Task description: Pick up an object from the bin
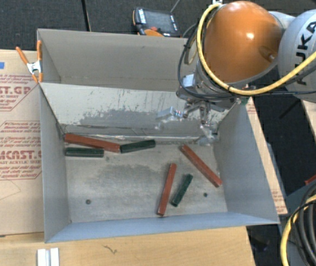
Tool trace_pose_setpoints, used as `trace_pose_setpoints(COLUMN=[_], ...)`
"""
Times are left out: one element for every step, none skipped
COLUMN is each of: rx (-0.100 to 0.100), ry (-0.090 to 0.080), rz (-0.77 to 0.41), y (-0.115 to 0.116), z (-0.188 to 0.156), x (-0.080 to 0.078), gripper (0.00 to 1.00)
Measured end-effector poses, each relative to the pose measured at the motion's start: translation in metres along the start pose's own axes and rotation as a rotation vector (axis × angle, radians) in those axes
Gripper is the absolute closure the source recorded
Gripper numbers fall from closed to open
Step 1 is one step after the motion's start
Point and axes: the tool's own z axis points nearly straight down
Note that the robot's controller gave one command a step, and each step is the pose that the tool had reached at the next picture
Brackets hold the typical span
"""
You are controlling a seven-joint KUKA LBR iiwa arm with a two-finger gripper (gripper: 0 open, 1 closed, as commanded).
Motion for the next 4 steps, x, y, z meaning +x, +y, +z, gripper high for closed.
trace_pose_setpoints(rx=[-0.012,-0.004,0.0,0.006], ry=[0.007,0.002,0.003,0.0], rz=[-0.011,-0.198,-0.195,-0.176], y=[0.061,0.054,0.052,0.056], z=[0.126,0.193,0.191,0.057], x=[0.072,0.018,0.019,0.028], gripper=[0.0,0.0,1.0,1.0])
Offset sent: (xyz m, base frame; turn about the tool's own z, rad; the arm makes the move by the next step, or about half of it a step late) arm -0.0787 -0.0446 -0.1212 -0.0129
